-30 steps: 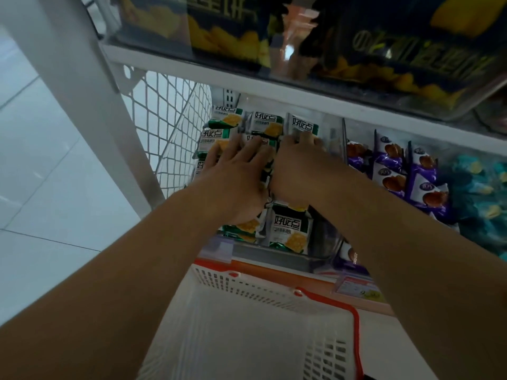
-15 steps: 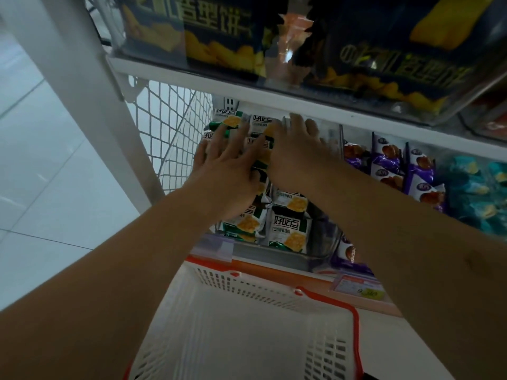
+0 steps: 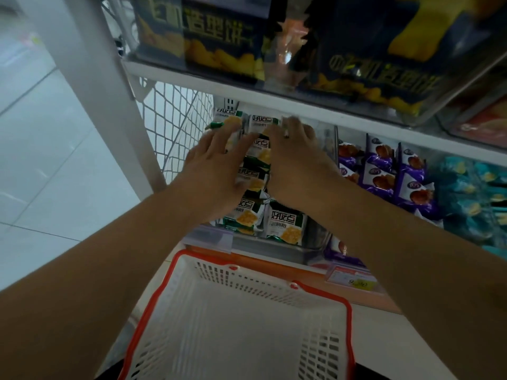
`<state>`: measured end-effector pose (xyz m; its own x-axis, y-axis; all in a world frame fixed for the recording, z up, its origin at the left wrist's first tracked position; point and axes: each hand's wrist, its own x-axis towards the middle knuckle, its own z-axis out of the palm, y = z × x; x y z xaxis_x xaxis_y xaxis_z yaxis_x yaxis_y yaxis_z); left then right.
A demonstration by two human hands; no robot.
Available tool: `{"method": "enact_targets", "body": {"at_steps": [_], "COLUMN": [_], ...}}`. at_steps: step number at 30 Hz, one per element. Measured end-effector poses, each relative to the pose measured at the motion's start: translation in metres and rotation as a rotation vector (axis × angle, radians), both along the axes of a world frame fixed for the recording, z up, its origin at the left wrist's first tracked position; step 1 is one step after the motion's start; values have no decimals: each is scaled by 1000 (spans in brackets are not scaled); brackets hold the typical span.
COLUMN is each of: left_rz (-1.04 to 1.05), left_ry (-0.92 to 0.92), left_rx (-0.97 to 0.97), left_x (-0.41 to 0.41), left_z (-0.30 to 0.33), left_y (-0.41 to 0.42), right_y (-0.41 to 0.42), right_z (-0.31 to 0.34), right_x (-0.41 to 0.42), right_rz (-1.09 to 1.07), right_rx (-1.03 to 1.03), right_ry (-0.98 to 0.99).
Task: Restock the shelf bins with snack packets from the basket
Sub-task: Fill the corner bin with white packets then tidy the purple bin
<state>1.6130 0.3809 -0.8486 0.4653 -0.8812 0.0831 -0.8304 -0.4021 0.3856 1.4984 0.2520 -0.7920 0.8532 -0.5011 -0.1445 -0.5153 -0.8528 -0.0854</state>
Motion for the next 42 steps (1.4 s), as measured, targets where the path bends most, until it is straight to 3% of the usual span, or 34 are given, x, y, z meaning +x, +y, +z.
{"method": "enact_targets", "body": {"at_steps": [3,6,11,18,20,23,27,30,32,36,42], "left_rz": [-109,-105,-52,-21,11,42,-38,-196,-245,-192,-93], "left_ry": [4,125,131,123,77,62,47,-16,-79,-23,-63], "left_rx": [-43,166,268,174,160,-49,-143,-38,99,436,498], "left_x": [-6,-17,-26,-29,-34,-59,-124,-176,-201,-223,-215], "left_z": [7,7,7,7,10,34,78,86,76,52,60], "left_y": [14,17,3,7,8,0,-15,-35,-53,-75,-84], "right_y": [14,24,30,33,34,33,8,-33,-55,-68,-79], "right_z": [6,6,1,1,7,31,38,20,4,-22,-24], "right_x": [-19,-31,-33,-31,-36,-67,-141,-193,-218,-240,-223], "right_rz": [118,166,72,121,138,145,-70,-258,-260,-174,-73], "right_rx": [22,120,-4,7,19,17,61,68,56,87,80], "right_ry": [98,225,298,255,199,-33,-208,-210,-161,-37,93]}}
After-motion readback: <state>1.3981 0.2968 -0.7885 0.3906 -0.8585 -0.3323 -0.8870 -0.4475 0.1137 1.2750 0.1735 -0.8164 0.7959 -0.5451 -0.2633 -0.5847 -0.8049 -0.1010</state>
